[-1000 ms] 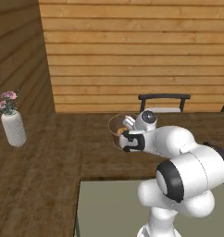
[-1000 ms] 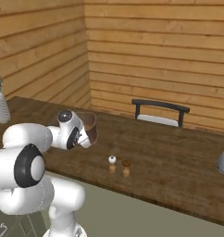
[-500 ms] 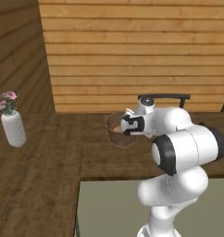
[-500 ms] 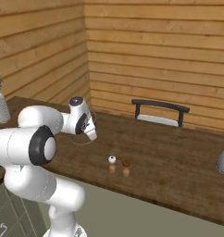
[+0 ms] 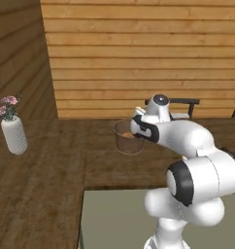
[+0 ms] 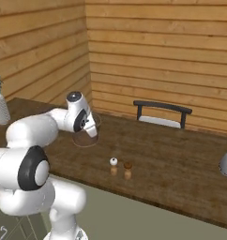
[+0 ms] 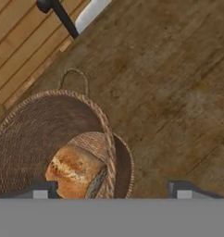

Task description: Open the cabinet, pick up the bread from the cabinet and place it in the basket. Then move the basket to the dining counter.

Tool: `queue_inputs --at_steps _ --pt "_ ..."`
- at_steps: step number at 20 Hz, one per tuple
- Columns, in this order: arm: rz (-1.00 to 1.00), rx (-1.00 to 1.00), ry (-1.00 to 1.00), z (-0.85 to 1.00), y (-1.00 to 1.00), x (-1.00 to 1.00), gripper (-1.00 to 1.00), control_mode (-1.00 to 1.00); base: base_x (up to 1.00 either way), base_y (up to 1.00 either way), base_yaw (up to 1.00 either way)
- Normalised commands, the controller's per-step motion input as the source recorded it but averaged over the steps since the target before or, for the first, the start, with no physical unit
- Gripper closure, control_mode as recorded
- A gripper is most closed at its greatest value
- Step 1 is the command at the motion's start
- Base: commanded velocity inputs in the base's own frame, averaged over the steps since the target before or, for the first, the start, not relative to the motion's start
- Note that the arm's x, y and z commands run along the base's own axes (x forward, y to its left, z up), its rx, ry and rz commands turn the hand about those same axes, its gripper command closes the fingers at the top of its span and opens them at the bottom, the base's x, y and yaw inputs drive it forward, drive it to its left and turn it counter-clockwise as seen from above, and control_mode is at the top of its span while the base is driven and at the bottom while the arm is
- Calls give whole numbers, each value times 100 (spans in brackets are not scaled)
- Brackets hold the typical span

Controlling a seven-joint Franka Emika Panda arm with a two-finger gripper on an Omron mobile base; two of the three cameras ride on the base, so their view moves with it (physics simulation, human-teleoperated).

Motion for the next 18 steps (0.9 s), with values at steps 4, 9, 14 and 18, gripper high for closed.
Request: queue_inputs --at_steps 4,9,14,18 --pt "2 -2 -8 92 0 -89 -100 -100 0 0 0" --pt "3 -11 -5 100 -1 -100 -100 -100 0 0 0" --pt "20 -10 -16 100 0 -100 -100 -100 0 0 0" --pt "34 -4 -26 100 -18 -100 -100 -100 0 0 0"
